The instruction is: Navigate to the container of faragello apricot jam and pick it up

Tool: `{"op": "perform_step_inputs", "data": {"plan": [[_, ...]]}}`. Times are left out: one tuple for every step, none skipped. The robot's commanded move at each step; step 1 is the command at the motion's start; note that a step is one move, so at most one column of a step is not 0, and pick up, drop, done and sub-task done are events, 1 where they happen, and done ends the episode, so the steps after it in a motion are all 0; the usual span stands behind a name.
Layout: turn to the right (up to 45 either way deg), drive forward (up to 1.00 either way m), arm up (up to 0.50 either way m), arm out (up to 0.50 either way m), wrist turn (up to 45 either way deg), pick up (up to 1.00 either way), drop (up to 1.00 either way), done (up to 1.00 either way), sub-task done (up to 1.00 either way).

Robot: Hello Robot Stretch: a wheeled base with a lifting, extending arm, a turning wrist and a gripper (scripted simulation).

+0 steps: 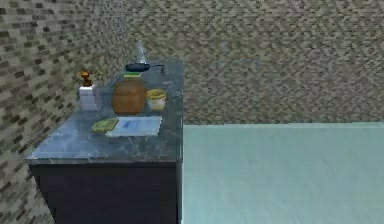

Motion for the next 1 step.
{"op": "perform_step_inputs", "data": {"plan": [[-15.0,0.0,0.0,0.0,0.0,0.0,0.0,0.0,0.0]]}}
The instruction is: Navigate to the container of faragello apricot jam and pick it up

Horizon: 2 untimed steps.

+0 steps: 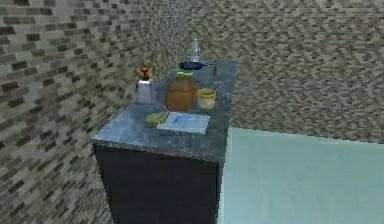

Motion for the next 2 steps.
{"op": "perform_step_inputs", "data": {"plan": [[-3.0,0.0,0.0,0.0,0.0,0.0,0.0,0.0,0.0],[0.0,0.2,0.0,0.0,0.0,0.0,0.0,0.0,0.0]]}}
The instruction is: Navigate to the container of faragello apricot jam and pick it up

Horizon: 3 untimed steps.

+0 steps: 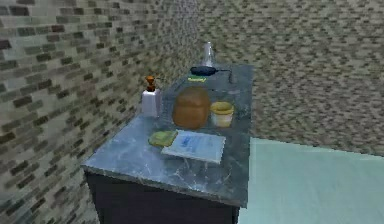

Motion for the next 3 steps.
{"op": "perform_step_inputs", "data": {"plan": [[-45.0,0.0,0.0,0.0,0.0,0.0,0.0,0.0,0.0],[-33.0,0.0,0.0,0.0,0.0,0.0,0.0,0.0,0.0],[45.0,0.0,0.0,0.0,0.0,0.0,0.0,0.0,0.0]]}}
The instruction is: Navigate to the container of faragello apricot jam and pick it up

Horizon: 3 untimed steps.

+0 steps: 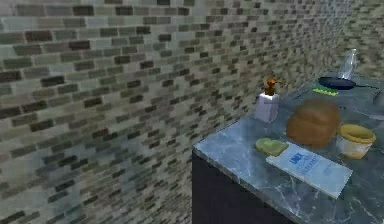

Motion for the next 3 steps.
{"op": "perform_step_inputs", "data": {"plan": [[45.0,0.0,0.0,0.0,0.0,0.0,0.0,0.0,0.0],[39.0,0.0,0.0,0.0,0.0,0.0,0.0,0.0,0.0],[0.0,0.45,0.0,0.0,0.0,0.0,0.0,0.0,0.0]]}}
